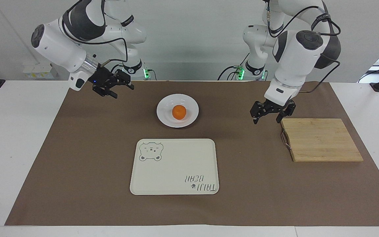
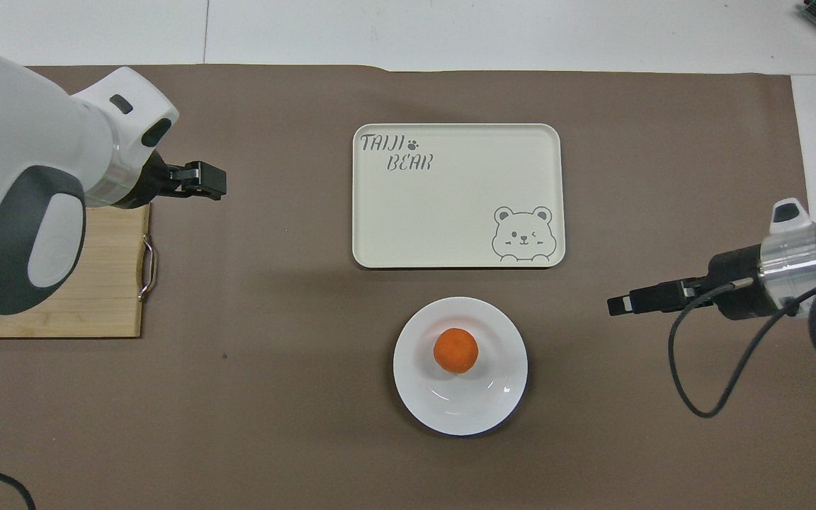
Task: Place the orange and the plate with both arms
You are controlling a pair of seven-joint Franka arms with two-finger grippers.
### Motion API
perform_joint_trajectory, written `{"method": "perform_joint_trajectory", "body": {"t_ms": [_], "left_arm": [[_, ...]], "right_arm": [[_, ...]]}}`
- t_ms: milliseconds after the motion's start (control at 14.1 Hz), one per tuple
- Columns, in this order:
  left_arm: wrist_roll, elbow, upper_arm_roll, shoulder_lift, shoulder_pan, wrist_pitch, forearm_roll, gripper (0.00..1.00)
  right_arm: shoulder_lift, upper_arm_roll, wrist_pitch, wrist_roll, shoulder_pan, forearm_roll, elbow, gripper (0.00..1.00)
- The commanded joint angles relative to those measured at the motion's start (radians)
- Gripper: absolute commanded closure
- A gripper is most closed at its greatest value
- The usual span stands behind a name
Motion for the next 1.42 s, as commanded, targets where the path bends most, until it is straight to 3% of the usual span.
{"method": "perform_joint_trajectory", "body": {"t_ms": [0,426,639,781,1065,1349], "left_arm": [[0.09,0.002,-0.008,-0.039,0.058,-0.034,0.004,0.0],[0.267,0.004,0.01,-0.082,0.146,-0.129,0.018,0.0],[0.313,0.051,0.046,-0.084,0.144,-0.21,0.021,0.0],[0.311,0.109,0.043,-0.062,0.143,-0.287,0.021,0.0],[0.298,0.177,0.036,-0.022,0.135,-0.387,0.013,0.0],[0.221,0.125,0.036,-0.053,0.137,-0.365,-0.005,0.0]], "right_arm": [[-0.008,0.003,0.15,-0.076,0.06,0.064,-0.138,0.0],[0.033,0.003,0.173,-0.236,0.06,0.276,-0.263,0.0],[0.063,0.004,0.25,-0.302,0.085,0.339,-0.325,0.0],[0.093,0.003,0.288,-0.393,0.095,0.437,-0.365,0.0],[0.103,0.003,0.311,-0.407,0.131,0.512,-0.414,0.0],[0.075,0.003,0.311,-0.405,0.16,0.566,-0.471,0.0]]}}
